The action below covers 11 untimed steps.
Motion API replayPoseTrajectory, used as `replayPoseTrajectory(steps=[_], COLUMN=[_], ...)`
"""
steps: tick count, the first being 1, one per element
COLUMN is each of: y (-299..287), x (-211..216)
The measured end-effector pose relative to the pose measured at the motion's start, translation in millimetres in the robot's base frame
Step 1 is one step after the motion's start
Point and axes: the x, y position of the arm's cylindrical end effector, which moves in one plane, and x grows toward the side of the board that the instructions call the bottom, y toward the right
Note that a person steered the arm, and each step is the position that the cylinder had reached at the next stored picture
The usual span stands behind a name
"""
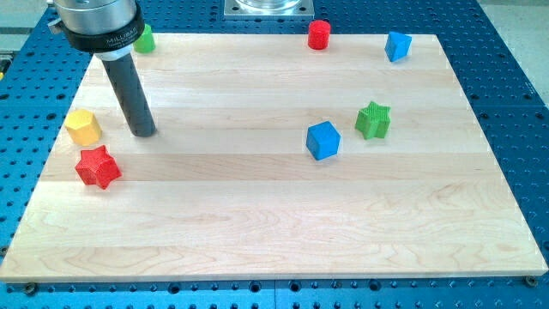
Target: Slide your arm slightly up
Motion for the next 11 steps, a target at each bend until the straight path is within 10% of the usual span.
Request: replayPoseTrajectory(steps=[11], y=[0.3], x=[-18.1])
